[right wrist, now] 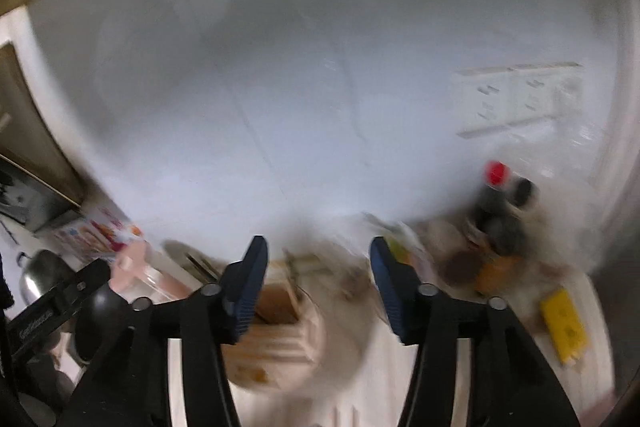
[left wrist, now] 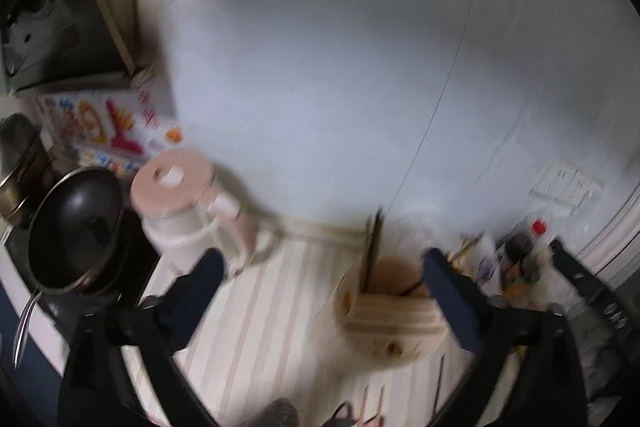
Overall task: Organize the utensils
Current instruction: 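Open both tools to drop the wooden chopsticks into the holder, then grasp a wooden chopstick with the left tool while the right tool grasps a black one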
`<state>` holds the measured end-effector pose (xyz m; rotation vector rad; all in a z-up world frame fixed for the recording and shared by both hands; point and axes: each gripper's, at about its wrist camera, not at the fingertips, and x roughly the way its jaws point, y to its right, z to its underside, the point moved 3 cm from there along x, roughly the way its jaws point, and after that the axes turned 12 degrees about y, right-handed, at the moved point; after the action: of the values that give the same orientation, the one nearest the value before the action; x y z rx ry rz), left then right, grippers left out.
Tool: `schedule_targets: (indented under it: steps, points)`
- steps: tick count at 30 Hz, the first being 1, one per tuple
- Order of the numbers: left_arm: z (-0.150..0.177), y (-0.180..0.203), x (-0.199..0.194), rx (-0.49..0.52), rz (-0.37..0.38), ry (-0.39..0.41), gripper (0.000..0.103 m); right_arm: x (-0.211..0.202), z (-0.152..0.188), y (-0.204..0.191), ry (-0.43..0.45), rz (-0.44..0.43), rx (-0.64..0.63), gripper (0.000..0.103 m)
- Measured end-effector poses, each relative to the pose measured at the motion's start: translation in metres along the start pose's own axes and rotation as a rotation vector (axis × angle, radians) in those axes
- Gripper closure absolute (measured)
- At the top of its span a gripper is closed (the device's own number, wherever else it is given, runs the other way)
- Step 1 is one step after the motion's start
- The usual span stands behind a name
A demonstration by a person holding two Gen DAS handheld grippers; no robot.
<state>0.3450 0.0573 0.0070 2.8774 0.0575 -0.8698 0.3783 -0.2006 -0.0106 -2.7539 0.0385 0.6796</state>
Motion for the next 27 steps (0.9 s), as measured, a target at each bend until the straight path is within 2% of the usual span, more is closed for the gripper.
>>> schedule_targets:
  steps: [4,8,15,16,18,19,20,21,22,24,25,26,27]
  points:
    - [0.047,-0.001,0.007,0.036,-0.023,-0.09,0.0,-0.014,0.031,0.027,-0.072,0.054,0.037,0.035]
    - [0.096,0.005,0.019,0.084,-0.037,-0.185,0.0,-0.015,0.078,0.059,-0.146,0.131,0.051,0.024]
    - [0.193,0.032,0.051,0.209,-0.018,-0.351,0.0,0.002,0.166,0.109,-0.354,0.237,0.055,0.024]
    - [0.205,0.035,0.055,0.219,-0.016,-0.374,0.0,0.004,0.176,0.114,-0.382,0.242,0.061,0.025]
    - [0.235,0.044,0.066,0.236,-0.005,-0.436,0.001,0.01,0.196,0.126,-0.443,0.244,0.082,0.041]
    - [0.244,0.047,0.07,0.239,0.001,-0.457,0.003,0.014,0.209,0.132,-0.485,0.241,0.089,0.053]
    - [0.261,0.053,0.078,0.243,0.012,-0.499,0.008,0.016,0.217,0.135,-0.509,0.242,0.088,0.063]
    - [0.269,0.057,0.083,0.244,0.021,-0.523,0.013,0.019,0.227,0.139,-0.535,0.242,0.088,0.066]
    - [0.283,0.06,0.091,0.239,0.035,-0.565,0.025,0.021,0.236,0.144,-0.56,0.24,0.088,0.071]
    - [0.303,0.065,0.101,0.216,0.061,-0.64,0.037,0.024,0.248,0.15,-0.593,0.247,0.079,0.072]
    - [0.314,0.07,0.106,0.206,0.074,-0.674,0.046,0.026,0.255,0.153,-0.61,0.248,0.076,0.072]
    - [0.318,0.072,0.108,0.212,0.075,-0.682,0.057,0.027,0.26,0.155,-0.624,0.246,0.073,0.072]
    - [0.325,0.076,0.11,0.237,0.067,-0.687,0.061,0.03,0.265,0.156,-0.64,0.243,0.072,0.072]
